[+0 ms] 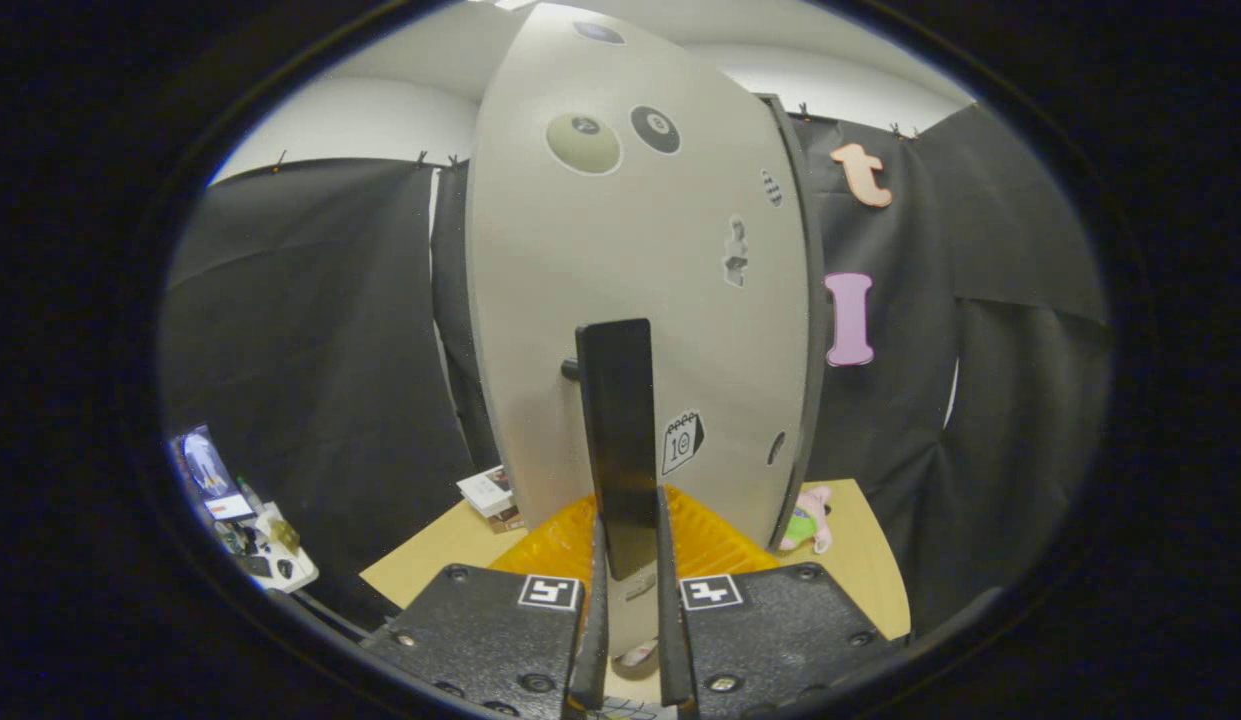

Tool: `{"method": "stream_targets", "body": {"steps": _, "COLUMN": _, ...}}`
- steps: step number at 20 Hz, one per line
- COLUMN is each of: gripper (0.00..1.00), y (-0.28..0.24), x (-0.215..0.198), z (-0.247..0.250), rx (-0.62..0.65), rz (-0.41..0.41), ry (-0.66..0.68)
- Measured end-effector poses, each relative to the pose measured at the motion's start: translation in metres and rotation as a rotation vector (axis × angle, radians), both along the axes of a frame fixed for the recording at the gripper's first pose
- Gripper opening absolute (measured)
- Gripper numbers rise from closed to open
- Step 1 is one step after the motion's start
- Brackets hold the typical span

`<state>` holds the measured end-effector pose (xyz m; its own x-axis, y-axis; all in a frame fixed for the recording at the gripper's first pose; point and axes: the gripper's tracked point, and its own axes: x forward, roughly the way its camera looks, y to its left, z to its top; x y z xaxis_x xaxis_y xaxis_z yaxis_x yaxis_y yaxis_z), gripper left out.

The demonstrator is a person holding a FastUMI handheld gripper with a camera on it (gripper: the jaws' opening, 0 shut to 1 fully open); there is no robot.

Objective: Open the shoe cabinet door, grab the shoes and put them into the shoe cabinet, then close the shoe cabinet door.

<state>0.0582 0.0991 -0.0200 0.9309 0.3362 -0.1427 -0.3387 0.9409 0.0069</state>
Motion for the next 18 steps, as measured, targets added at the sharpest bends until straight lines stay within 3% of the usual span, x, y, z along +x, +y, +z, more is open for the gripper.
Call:
{"method": "stream_targets", "body": {"steps": 10, "gripper": 0.12, "y": -0.081, "x": -0.018, "z": 0.000, "rx": 0.004, "rz": -0.051, "ry": 0.018}}
{"method": "stream_targets", "body": {"steps": 18, "gripper": 0.04, "y": -0.157, "x": -0.012, "z": 0.000, "rx": 0.001, "rz": -0.219, "ry": 0.001}}
